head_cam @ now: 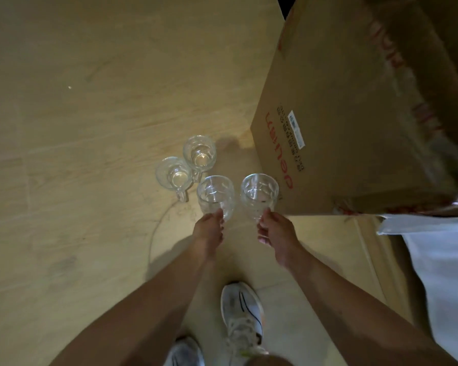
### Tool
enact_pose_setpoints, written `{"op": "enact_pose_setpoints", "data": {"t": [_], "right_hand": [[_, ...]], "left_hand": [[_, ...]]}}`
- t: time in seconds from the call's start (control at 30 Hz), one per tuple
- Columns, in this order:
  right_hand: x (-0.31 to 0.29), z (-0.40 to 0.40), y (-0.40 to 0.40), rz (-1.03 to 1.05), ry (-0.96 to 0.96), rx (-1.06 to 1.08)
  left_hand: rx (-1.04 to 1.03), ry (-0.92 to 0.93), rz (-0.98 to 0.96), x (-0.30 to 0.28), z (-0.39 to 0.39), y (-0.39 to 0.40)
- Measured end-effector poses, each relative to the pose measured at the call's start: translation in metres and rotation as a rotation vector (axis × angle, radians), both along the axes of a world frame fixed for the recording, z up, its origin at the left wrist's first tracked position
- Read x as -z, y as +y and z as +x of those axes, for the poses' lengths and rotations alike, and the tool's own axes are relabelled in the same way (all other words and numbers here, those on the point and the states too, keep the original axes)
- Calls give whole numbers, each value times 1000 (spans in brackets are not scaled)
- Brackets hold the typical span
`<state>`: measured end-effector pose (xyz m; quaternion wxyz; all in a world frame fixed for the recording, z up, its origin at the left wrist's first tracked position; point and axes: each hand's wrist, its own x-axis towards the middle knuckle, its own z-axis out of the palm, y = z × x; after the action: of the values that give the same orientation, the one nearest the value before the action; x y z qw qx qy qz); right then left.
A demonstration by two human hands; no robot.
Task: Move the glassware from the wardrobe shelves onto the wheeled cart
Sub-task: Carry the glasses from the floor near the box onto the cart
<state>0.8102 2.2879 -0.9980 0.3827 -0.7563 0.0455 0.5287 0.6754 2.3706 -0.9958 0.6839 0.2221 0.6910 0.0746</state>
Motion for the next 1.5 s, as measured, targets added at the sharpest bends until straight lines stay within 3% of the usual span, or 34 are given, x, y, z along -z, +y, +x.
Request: {"op": "enact_pose_setpoints", "data": {"t": [0.2, 0.5, 0.77, 1.03, 1.27, 1.5], "right_hand": [[-146, -12, -16, -25, 15, -56], [-395, -25, 28, 68, -19, -173], [-619, -44, 85, 262, -195, -286], [-820, -77, 148, 512, -505, -472], [-936, -110, 187, 708, -733, -665], [-992, -165, 203, 928, -734, -863]], "left_hand": [[22, 23, -10, -154, -21, -6], [72, -10, 100, -414, -37, 30], [47, -69, 311, -651, -68, 100], [-88, -85, 613, -879, -129, 139], [-253, 2, 806, -1009, -189, 127], [-482, 121, 865, -1054, -253, 85]]}}
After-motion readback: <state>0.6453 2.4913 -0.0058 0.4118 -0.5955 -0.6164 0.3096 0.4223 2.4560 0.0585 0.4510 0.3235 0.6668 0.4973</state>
